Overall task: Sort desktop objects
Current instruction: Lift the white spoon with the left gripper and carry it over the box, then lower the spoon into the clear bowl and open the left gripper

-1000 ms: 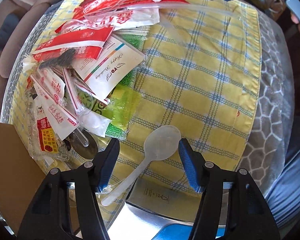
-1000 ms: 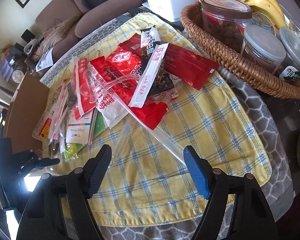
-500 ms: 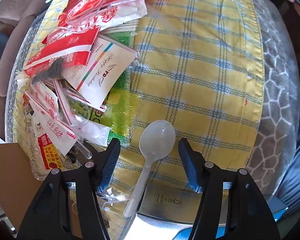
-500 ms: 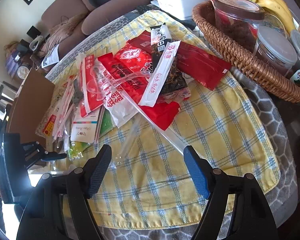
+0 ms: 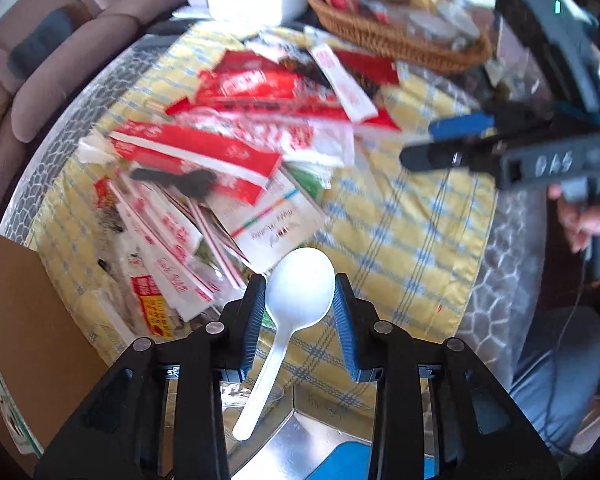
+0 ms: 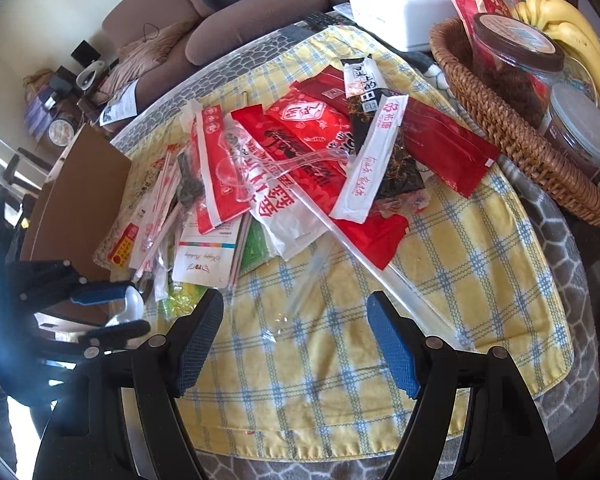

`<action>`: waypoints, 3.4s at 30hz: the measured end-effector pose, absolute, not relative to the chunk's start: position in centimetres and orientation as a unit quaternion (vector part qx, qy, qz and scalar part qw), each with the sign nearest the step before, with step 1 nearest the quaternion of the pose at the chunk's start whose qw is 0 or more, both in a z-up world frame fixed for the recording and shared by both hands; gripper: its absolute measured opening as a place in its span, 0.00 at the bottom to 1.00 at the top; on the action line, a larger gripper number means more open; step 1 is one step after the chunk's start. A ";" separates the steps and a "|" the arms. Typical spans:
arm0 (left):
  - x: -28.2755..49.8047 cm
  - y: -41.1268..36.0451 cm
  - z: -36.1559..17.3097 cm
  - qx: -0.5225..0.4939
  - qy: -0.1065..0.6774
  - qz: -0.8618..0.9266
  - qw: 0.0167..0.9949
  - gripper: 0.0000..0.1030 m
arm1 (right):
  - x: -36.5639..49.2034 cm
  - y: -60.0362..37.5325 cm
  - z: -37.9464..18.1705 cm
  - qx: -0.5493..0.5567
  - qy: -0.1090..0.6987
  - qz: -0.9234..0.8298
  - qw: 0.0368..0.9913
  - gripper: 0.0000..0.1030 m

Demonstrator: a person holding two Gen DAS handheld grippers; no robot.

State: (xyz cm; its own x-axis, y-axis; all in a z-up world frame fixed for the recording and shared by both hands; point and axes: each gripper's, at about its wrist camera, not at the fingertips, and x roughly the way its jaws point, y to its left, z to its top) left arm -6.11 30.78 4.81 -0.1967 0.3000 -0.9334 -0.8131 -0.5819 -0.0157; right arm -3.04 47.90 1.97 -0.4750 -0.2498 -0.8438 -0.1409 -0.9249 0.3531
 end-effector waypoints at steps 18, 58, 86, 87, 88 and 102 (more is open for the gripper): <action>-11.4 18.3 15.7 -0.459 0.113 0.828 0.301 0.31 | -7.7 31.1 2.0 0.534 -0.156 -0.812 0.176 0.54; -14.1 2.8 12.4 -0.527 0.041 0.822 0.212 0.31 | -10.9 20.3 -0.5 0.552 0.046 -0.795 0.247 0.34; -16.0 -3.1 9.7 -0.558 -0.022 0.814 0.159 0.34 | -17.5 8.1 8.6 0.555 0.000 -0.790 0.261 0.34; -16.0 -3.2 9.9 -0.558 -0.022 0.814 0.160 0.36 | -17.7 7.8 8.2 0.558 0.004 -0.789 0.258 0.34; -16.2 -3.3 9.9 -0.560 -0.020 0.813 0.158 0.38 | -17.8 7.5 7.9 0.561 0.006 -0.787 0.256 0.34; -16.4 -5.5 9.3 -0.561 -0.028 0.814 0.150 0.40 | -18.6 6.9 7.9 0.545 0.039 -0.812 0.203 0.49</action>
State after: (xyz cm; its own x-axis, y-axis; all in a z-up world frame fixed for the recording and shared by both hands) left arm -16.44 -5.46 9.34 -0.3255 0.2761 -0.9043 -0.2132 -0.9532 -0.2142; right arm -18.61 6.88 7.86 -0.3233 -0.2871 -0.9017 0.3716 -0.9148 0.1581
